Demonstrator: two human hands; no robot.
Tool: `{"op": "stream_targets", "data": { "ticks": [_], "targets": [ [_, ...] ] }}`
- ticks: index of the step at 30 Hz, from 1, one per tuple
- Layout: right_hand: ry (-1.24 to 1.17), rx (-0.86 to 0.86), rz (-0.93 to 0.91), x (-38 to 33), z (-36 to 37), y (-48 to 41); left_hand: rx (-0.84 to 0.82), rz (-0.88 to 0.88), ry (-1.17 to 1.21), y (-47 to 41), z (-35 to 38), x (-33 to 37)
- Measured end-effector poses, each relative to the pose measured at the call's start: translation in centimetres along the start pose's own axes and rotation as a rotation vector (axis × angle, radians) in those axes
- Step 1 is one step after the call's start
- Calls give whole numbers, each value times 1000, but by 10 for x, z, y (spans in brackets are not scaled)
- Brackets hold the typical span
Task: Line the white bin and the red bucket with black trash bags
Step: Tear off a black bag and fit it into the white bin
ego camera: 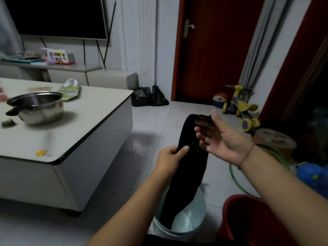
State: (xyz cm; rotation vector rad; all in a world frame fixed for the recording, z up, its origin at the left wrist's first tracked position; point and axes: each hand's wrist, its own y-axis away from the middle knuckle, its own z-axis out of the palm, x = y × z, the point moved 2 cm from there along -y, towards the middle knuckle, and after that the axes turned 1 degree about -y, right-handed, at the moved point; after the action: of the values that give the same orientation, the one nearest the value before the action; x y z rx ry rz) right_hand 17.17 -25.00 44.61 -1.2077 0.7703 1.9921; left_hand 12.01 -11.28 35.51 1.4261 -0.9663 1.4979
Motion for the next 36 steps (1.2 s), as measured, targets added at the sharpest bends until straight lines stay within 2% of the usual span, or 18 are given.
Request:
{"op": "stream_targets", "data": {
  "ticks": [5, 11, 18, 23, 28, 30, 33, 36],
  "targets": [
    [-181, 204, -104, 39, -45, 0, 12, -41, 46, -8, 19, 14],
    [-79, 365, -199, 78, -55, -5, 47, -55, 107, -13, 27, 22],
    [37, 114, -89, 102, -48, -3, 116, -152, 277, -16, 15, 22],
    [112, 173, -61, 109, -46, -4, 122, -189, 297, -14, 9, 20],
    [-106, 244, -200, 91, -37, -13, -90, -243, 146, 5, 12, 8],
    [-157, 294, -235, 85, -36, -16, -123, -247, 136, 12, 12, 7],
    [-128, 252, -189, 89, -32, -11, -21, -223, 195, 11, 11, 12],
    [-13, 141, -33, 103, -30, 1, 80, -201, 238, 8, 6, 17]
  ]
}}
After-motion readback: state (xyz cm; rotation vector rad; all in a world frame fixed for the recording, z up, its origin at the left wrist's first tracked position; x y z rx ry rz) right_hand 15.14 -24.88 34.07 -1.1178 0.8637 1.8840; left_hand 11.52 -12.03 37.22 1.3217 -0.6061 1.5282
